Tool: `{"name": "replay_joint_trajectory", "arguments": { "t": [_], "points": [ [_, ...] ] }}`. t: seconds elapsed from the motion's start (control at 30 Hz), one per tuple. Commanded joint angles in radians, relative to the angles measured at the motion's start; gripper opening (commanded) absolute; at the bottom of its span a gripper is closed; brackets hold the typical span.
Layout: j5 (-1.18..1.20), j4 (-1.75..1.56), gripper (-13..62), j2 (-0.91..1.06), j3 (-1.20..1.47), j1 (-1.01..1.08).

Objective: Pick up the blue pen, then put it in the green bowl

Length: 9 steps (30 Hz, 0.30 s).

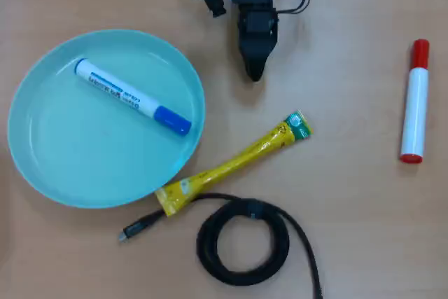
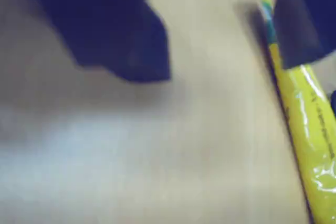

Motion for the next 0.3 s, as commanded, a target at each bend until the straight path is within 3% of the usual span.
{"name": "replay_joint_trajectory", "arguments": {
  "t": [0.0,0.27],
  "points": [
    [-0.002,0.137,15.5,0.094,0.031,0.008],
    [-0.003,0.137,15.2,0.094,0.031,0.002]
  ]
}}
